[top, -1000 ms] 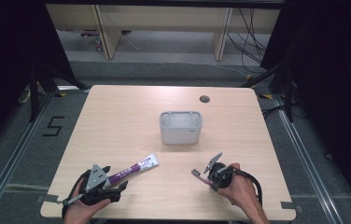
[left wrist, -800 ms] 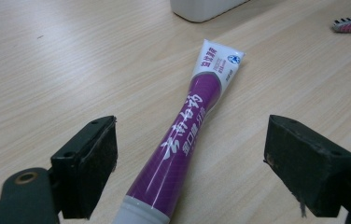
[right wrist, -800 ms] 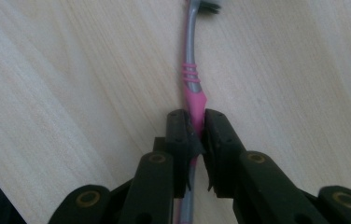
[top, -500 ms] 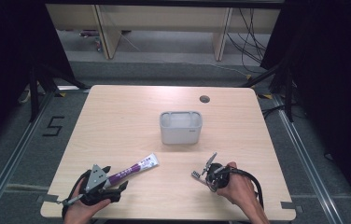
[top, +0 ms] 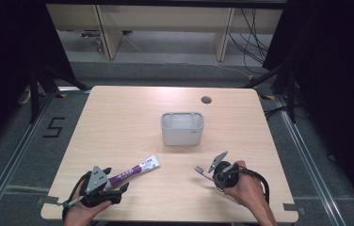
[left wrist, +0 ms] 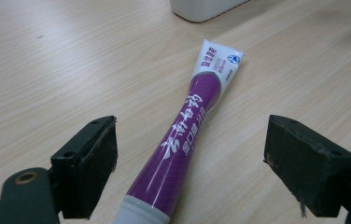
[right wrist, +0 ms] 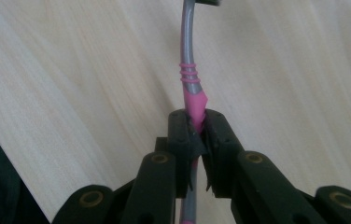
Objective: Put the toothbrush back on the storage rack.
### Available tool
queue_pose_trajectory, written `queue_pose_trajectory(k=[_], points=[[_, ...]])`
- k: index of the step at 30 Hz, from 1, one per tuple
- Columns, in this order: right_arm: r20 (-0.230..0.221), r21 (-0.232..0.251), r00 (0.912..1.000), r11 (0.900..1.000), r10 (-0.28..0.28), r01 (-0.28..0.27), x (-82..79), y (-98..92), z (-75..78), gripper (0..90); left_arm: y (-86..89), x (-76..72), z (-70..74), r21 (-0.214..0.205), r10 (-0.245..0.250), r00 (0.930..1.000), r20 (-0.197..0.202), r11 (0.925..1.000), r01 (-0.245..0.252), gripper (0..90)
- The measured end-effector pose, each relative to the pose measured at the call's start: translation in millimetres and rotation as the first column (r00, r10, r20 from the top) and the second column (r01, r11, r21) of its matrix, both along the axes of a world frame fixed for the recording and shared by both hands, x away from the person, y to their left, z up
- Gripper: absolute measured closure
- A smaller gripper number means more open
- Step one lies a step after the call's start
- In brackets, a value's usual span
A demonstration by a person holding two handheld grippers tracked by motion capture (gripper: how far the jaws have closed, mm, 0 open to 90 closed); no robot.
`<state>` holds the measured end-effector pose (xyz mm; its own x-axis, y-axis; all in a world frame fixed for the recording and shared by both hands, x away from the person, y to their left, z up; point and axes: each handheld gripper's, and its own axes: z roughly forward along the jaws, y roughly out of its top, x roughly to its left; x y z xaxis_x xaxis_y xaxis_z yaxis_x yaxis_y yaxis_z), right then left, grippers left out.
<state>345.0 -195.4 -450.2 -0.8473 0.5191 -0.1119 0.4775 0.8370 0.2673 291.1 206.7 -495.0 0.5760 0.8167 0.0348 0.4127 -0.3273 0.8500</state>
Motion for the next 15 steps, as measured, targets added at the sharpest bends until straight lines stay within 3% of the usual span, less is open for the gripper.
queue_pose_trajectory(k=[4, 5, 7, 8, 10, 15], points=[[0.036, 0.037, 0.9991, 0.9991, -0.023, 0.022, 0.7, -5.1, 6.5, 82.4, 0.0, -0.2, -0.1, 0.001, -0.002, 1.0000, 0.000, 1.0000, 0.002, 17.1], [0.065, 0.072, 0.9974, 0.9971, -0.031, 0.026, 2.8, -10.1, 11.4, 82.4, 0.1, 0.1, 0.0, 0.001, 0.000, 1.0000, -0.001, 1.0000, 0.000, 17.0], [0.100, 0.091, 0.9946, 0.9957, -0.026, 0.017, 5.1, -14.9, 16.5, 82.4, 0.6, 0.1, 0.1, 0.012, -0.003, 1.0000, -0.003, 0.9999, 0.003, 17.0], [0.097, 0.117, 0.9934, 0.9919, -0.061, 0.050, 3.9, -15.8, 18.9, 82.3, 0.5, 0.0, -0.1, 0.011, -0.004, 1.0000, -0.002, 0.9999, 0.004, 17.1], [0.122, 0.164, 0.9894, 0.9848, -0.079, 0.058, 5.1, -19.9, 23.0, 82.3, 0.8, 0.0, 0.2, 0.010, -0.002, 1.0000, -0.003, 0.9999, 0.002, 17.1], [0.155, 0.217, 0.9829, 0.9740, -0.099, 0.064, 11.3, -29.2, 27.6, 82.3, 0.7, 0.1, -0.1, 0.012, -0.004, 1.0000, -0.003, 0.9999, 0.004, 17.0]])
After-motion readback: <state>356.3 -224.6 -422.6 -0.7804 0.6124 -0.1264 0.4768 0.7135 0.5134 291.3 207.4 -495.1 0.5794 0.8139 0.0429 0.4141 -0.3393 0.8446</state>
